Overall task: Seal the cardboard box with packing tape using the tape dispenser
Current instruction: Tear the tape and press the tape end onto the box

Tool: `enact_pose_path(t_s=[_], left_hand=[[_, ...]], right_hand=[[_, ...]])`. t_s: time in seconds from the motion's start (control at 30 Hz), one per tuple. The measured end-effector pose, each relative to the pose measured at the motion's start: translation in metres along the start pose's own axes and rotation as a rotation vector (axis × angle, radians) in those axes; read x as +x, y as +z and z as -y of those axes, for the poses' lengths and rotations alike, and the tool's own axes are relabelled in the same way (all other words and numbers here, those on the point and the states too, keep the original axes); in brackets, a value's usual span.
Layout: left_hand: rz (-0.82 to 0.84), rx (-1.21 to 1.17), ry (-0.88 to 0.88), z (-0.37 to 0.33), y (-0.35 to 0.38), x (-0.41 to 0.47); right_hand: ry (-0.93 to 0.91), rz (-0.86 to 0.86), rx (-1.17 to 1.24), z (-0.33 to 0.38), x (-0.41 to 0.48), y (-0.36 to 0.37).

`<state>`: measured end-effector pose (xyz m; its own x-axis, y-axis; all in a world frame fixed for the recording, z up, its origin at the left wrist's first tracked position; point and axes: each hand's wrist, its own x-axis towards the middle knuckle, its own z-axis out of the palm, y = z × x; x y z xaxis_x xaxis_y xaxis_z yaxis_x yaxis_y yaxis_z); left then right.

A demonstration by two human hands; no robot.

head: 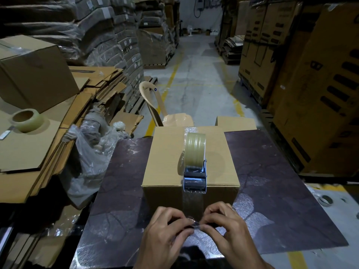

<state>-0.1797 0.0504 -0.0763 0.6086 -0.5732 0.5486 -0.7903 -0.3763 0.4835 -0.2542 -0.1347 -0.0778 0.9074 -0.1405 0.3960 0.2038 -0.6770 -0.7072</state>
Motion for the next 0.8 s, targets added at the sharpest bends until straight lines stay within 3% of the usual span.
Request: enact_pose_path(t_s=[0.33,0.53,0.8], left_hand=[[-0.02,-0.031,-0.065,-0.007,-0.003,-0.004],[-0.158,-0.031,-0.131,-0.005,-0.009,-0.002],[-0.133,-0.083,-0.222,-0.009,-0.01,-0.003]], right_hand=[[0.052,-0.009,0.07,0.008,0.005,-0.001],[0.06,-0.005,0.069,0.008,0.006,-0.004],[0.128,0.043,0.081,0.015,0.009,-0.009]])
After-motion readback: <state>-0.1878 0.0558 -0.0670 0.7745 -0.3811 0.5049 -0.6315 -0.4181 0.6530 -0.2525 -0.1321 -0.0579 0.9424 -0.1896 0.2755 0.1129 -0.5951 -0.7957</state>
